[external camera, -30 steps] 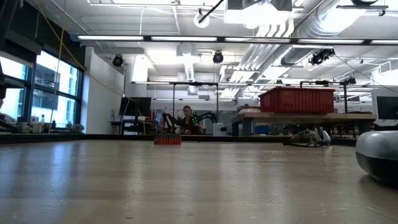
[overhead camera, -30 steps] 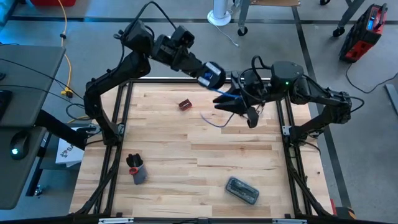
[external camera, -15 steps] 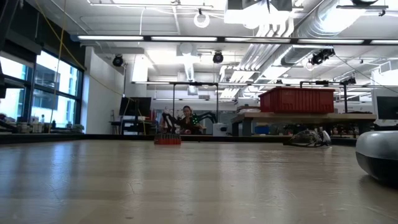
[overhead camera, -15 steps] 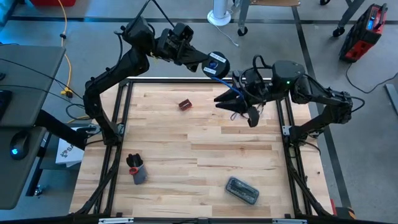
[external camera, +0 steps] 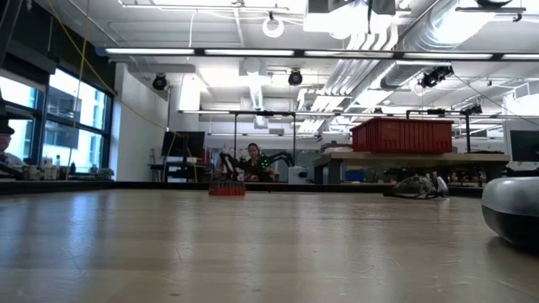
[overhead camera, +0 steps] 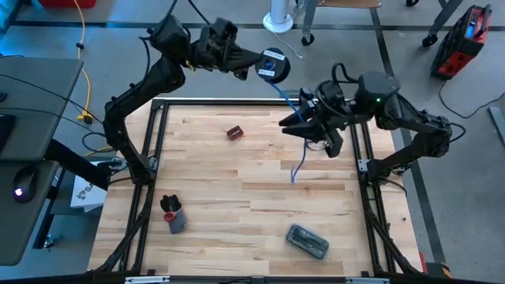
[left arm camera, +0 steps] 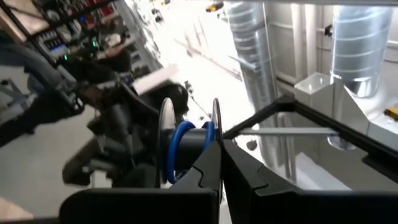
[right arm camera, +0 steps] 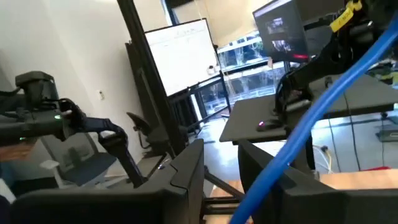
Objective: Coil cords
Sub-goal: Coil the blue wire onto the spool
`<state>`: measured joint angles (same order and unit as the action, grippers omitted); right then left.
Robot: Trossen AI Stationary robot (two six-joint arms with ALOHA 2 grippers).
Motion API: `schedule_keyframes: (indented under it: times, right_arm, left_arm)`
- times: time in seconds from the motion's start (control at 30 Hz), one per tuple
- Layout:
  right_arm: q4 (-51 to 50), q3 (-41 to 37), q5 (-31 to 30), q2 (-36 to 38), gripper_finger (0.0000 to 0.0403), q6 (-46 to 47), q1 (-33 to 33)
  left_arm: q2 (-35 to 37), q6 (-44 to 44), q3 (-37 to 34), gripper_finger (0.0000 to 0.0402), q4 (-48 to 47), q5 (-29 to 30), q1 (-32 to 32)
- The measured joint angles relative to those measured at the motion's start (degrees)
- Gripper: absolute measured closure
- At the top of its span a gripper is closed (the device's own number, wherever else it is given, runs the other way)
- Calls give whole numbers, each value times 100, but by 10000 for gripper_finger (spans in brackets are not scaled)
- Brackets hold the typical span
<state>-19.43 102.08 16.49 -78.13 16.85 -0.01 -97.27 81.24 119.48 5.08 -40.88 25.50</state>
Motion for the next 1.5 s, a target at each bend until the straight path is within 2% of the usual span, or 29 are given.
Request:
schedule_keyframes:
  times: [0.3, 0.53, 0.93, 1.1, 1.2, 1.37, 1.5]
  right_arm:
    - [-34, 0, 7, 2, 315, -33, -39]
    - [-47, 0, -17, 2, 329, -38, -120]
    - [-205, 0, -253, 2, 392, -84, -164]
    - [-218, -2, -253, 2, 398, -117, -164]
    - [-218, -2, -253, 0, 400, -186, -151]
    - [-236, -4, -95, 20, 401, -181, -146]
    - [-244, -4, -86, 68, 402, -233, -176]
  left_arm:
    - [283, -98, -2, 401, -318, -349, 29]
    - [455, -416, -2, 402, -896, -264, -7]
    - [529, -442, -2, 401, -999, -316, -68]
    - [576, -505, -2, 401, -1074, -313, -28]
    - [655, -709, -2, 401, -1554, -312, 28]
    - [748, -1039, -2, 401, -2922, -418, 44]
    - [793, -1036, -2, 401, -3365, -494, -59]
